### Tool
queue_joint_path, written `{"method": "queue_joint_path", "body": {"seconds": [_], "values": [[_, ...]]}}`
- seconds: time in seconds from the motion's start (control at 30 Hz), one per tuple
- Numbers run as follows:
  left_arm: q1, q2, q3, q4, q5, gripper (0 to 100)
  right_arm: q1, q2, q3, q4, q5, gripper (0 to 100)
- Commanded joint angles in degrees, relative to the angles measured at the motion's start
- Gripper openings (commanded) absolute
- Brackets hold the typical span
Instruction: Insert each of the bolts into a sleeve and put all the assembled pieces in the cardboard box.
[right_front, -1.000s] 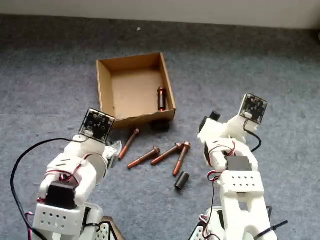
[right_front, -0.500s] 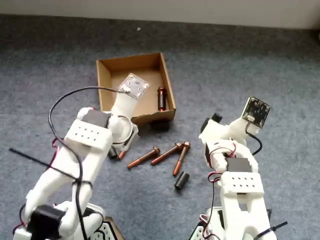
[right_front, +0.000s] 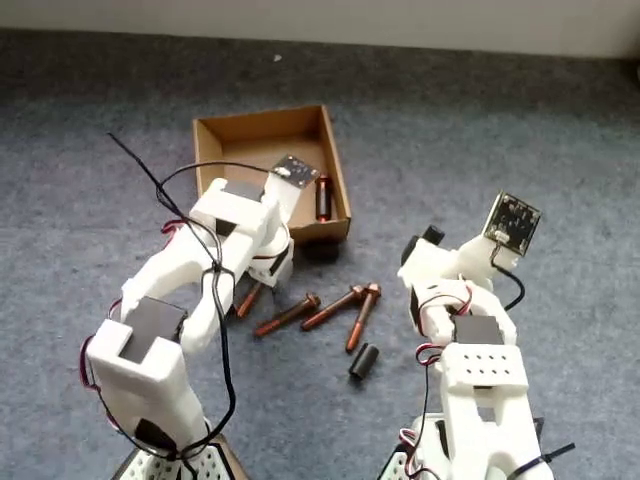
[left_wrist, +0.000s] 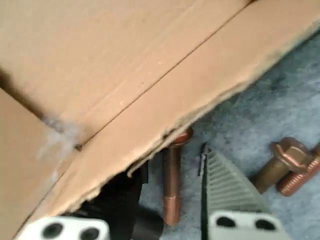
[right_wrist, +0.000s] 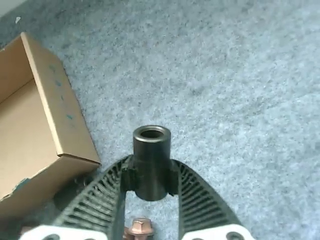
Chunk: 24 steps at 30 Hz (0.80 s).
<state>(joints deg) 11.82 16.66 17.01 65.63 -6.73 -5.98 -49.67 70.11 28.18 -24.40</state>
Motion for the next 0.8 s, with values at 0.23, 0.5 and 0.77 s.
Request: {"method": "queue_joint_path", "body": {"seconds": [0.23,0.5,0.77], "values": [[3.56,-4.97,-1.01,0.35,1.41,0,0.31,-2.15,-0.13,-1.27,-0.09,0.4],[3.47,-31.78,12.00,0.18,2.99,0,-2.77,-2.24,-0.13,-0.84,8.00,0.4],[3.03,-62.02,22.73,-0.53,3.34,0,-12.18,-8.66,-0.04,6.20,11.08,0.4]]}}
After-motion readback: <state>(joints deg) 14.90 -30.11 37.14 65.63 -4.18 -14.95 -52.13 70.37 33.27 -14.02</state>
